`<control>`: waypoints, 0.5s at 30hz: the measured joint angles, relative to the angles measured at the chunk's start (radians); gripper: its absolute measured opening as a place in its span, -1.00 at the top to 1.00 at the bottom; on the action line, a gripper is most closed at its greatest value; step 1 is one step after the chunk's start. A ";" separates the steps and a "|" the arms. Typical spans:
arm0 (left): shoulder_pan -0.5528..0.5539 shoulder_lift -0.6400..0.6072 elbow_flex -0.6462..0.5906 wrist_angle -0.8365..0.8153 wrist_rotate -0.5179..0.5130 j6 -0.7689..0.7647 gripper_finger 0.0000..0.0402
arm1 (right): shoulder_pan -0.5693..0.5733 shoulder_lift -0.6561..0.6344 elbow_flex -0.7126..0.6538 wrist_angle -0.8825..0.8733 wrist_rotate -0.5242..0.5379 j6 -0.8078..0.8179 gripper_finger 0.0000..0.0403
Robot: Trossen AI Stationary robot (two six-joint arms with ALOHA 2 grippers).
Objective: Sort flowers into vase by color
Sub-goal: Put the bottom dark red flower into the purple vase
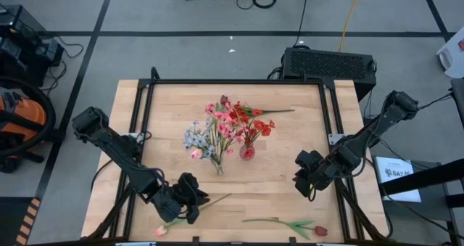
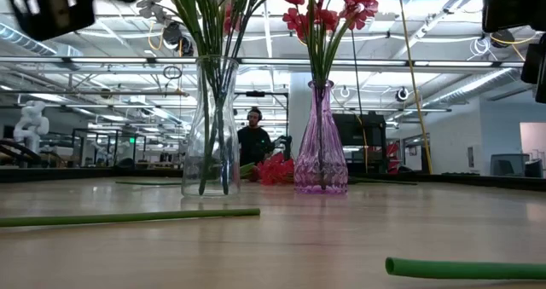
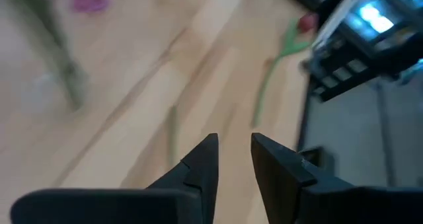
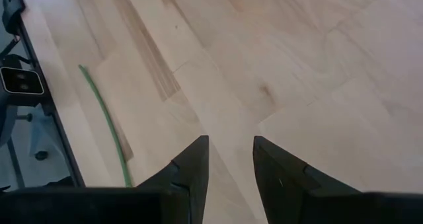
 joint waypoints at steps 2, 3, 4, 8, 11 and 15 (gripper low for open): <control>0.016 0.036 0.032 0.054 0.016 0.072 0.57 | 0.000 0.000 0.000 0.005 0.002 -0.008 0.46; 0.023 0.062 0.062 0.053 0.021 0.114 0.60 | 0.000 0.000 0.000 0.006 0.002 -0.014 0.46; 0.030 0.091 0.099 0.044 0.032 0.161 0.62 | 0.000 0.000 0.000 0.007 0.003 -0.019 0.46; 0.061 0.219 0.260 -0.010 0.071 0.314 0.75 | 0.000 0.000 0.000 0.017 0.003 -0.023 0.46; 0.085 0.310 0.369 -0.055 0.071 0.386 0.83 | 0.000 0.000 0.000 0.019 0.003 -0.036 0.46; 0.122 0.413 0.478 -0.064 0.088 0.436 0.90 | 0.000 0.000 0.000 0.019 0.003 -0.059 0.46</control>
